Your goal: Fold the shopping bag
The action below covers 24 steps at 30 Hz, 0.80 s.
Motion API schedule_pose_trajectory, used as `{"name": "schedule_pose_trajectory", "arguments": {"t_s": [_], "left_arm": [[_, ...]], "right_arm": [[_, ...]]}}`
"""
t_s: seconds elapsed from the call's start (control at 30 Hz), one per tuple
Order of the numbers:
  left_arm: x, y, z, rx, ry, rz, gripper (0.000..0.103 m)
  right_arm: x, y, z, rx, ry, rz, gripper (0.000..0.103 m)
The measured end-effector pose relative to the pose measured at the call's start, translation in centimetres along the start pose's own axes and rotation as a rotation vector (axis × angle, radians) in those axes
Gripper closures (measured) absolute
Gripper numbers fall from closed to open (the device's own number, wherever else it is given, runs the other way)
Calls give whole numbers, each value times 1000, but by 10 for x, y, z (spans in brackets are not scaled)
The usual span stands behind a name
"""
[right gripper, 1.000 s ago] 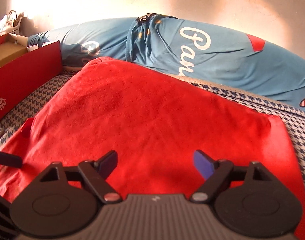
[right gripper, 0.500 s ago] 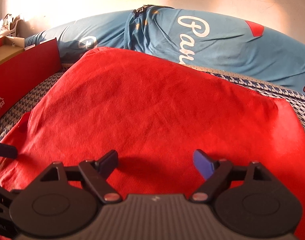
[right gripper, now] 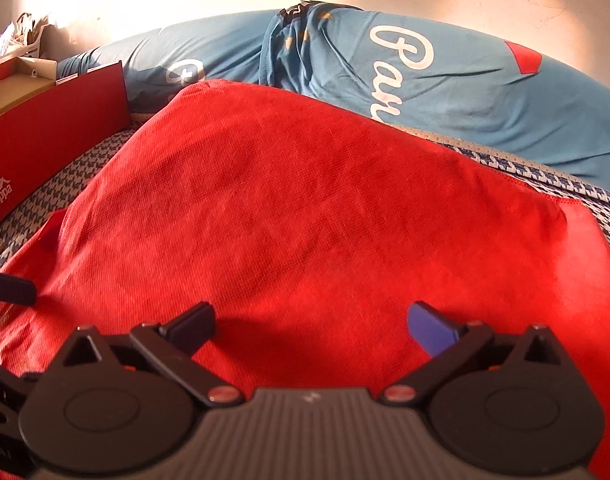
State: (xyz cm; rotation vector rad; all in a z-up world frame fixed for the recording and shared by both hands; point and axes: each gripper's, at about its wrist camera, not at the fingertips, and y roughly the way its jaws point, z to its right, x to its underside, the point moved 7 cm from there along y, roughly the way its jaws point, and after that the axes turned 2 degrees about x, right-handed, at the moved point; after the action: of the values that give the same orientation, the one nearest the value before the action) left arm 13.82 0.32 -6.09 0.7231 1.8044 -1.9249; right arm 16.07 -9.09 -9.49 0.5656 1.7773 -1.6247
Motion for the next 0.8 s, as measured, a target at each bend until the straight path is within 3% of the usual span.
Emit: {"name": "schedule_pose_trajectory", "arguments": {"t_s": [0.67,0.8], "left_arm": [[-1,3,0,-2,-17,6,0],[-2,0,-1,-1,-19,28,0]], "right_arm": [[3,1,-7,36,-7,7,0],[1,-1,1,6,44,-35,0]]}}
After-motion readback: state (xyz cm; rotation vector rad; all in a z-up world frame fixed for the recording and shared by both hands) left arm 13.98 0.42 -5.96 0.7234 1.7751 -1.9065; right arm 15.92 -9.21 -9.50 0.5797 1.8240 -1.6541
